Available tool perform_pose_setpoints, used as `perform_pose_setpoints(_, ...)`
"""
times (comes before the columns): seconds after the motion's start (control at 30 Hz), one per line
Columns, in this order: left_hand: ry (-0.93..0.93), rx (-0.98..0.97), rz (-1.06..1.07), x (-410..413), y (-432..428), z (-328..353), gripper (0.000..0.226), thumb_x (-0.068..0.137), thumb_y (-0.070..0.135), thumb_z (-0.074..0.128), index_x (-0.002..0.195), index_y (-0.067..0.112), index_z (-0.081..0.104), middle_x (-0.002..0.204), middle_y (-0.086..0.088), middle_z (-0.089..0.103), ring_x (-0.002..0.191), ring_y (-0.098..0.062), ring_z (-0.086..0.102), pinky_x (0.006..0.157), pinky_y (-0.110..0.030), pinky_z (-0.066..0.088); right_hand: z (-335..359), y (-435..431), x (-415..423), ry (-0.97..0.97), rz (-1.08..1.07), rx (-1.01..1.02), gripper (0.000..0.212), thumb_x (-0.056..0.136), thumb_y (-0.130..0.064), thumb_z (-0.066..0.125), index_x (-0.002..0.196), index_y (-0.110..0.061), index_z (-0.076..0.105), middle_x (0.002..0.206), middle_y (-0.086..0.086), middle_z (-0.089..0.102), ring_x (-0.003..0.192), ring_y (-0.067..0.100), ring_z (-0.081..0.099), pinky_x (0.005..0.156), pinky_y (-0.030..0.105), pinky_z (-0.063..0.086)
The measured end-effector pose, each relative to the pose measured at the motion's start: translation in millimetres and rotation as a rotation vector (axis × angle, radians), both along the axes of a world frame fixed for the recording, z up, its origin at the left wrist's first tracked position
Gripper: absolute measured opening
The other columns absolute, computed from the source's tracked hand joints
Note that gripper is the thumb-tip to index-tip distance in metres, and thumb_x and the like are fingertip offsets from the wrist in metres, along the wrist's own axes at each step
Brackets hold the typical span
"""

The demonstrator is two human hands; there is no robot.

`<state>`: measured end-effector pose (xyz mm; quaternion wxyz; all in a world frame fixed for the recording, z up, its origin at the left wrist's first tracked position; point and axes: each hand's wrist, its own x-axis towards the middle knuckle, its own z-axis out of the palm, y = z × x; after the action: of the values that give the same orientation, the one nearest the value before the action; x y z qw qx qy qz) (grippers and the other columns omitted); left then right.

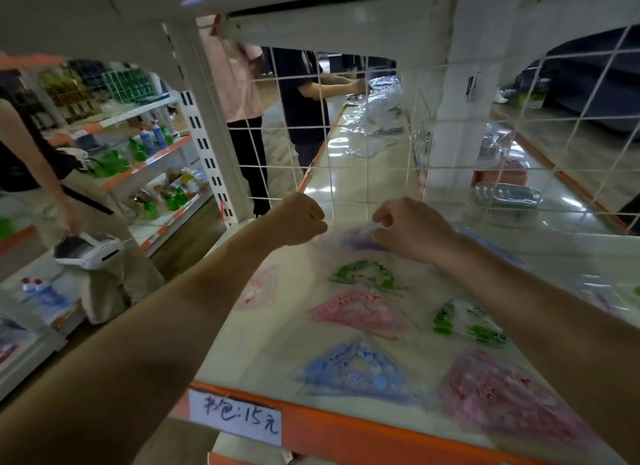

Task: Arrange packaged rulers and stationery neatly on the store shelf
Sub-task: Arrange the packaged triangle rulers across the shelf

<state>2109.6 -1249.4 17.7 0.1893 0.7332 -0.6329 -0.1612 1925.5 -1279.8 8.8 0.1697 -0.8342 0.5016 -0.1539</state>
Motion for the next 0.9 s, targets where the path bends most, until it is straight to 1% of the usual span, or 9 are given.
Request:
perform_pose_setpoints(0.07,-0.04,0.092,0.006,15,12,7,0.009,0.087,0.013,0.061,0.081,0.017,0.056,0.089,-0.005,0.049,0.084,-0.016,0.047,0.062,-0.021,0.039,7,15,18,-0.025,0.085,0.053,0.037,0.087,-0.025,0.062,0.123,-0.016,0.06,0.125,0.003,0.059,0.114,0.021,0.055,0.095,0.031,0.043)
perform_pose_setpoints(0.13,-0.133,0.234,0.02,29,28,12,0.012,0.09,0.021,0.06,0.081,0.026,0.054,0.098,0.001,0.053,0.092,-0.013,0.049,0.068,-0.016,0.04,11,34,39,-0.032,0.181,0.075,0.033,0.087,-0.023,0.06,0.12,-0.018,0.062,0.125,0.001,0.06,0.113,0.018,0.056,0.097,0.03,0.044)
perform_pose_setpoints(0.2,-0.177,0.303,0.048,42,44,12,0.006,0.09,0.024,0.06,0.092,0.02,0.064,0.102,0.0,0.057,0.093,-0.014,0.053,0.071,-0.017,0.042,10,51,60,-0.013,0.27,0.073,0.033,0.088,-0.025,0.059,0.12,-0.021,0.063,0.127,-0.002,0.058,0.115,0.017,0.055,0.098,0.029,0.043)
perform_pose_setpoints(0.27,-0.239,0.338,0.093,53,59,7,0.031,0.088,0.028,0.064,0.111,0.008,0.066,0.108,-0.006,0.064,0.094,-0.019,0.06,0.077,-0.024,0.048,6,64,78,0.047,0.331,0.061,0.036,0.088,-0.029,0.059,0.124,-0.023,0.06,0.13,-0.003,0.056,0.116,0.017,0.054,0.095,0.029,0.043)
perform_pose_setpoints(0.33,-0.27,0.384,0.142,60,74,2,0.044,0.083,0.036,0.069,0.114,0.006,0.063,0.111,-0.007,0.064,0.084,-0.017,0.061,0.07,-0.027,0.049,0,74,95,0.132,0.366,0.043,0.038,0.088,-0.035,0.06,0.124,-0.021,0.06,0.127,-0.001,0.058,0.114,0.02,0.055,0.092,0.031,0.044)
perform_pose_setpoints(0.47,-0.286,0.458,0.204,59,90,-1,0.043,0.076,0.049,0.072,0.085,0.008,0.064,0.079,-0.002,0.06,0.06,-0.008,0.046,0.051,-0.024,0.032,-5,94,108,0.218,0.444,0.061,0.033,0.09,-0.047,0.054,0.1,-0.017,0.062,0.091,0.004,0.056,0.094,0.025,0.058,0.082,0.035,0.045)
perform_pose_setpoints(0.57,-0.277,0.459,0.195,52,93,-1,0.035,0.08,0.043,0.07,0.07,0.011,0.06,0.065,0.0,0.056,0.059,-0.008,0.047,0.051,-0.023,0.03,-4,105,106,0.22,0.467,0.052,0.039,0.094,-0.045,0.047,0.117,-0.016,0.059,0.084,0.002,0.051,0.084,0.022,0.053,0.083,0.036,0.044)
perform_pose_setpoints(0.73,-0.17,0.451,0.203,45,96,5,0.034,0.078,0.034,0.075,0.087,0.007,0.057,0.081,-0.006,0.06,0.067,-0.011,0.052,0.057,-0.021,0.041,-9,108,106,0.246,0.468,0.053,0.038,0.097,-0.038,0.045,0.127,-0.016,0.051,0.091,0.002,0.054,0.094,0.023,0.058,0.085,0.035,0.045)
perform_pose_setpoints(0.9,-0.069,0.481,0.248,47,94,4,0.034,0.076,0.036,0.076,0.073,0.01,0.055,0.07,-0.005,0.056,0.06,-0.014,0.05,0.061,-0.024,0.045,-12,105,108,0.265,0.459,0.102,0.041,0.095,-0.032,0.05,0.132,-0.015,0.046,0.115,0.007,0.06,0.104,0.026,0.058,0.087,0.035,0.046)
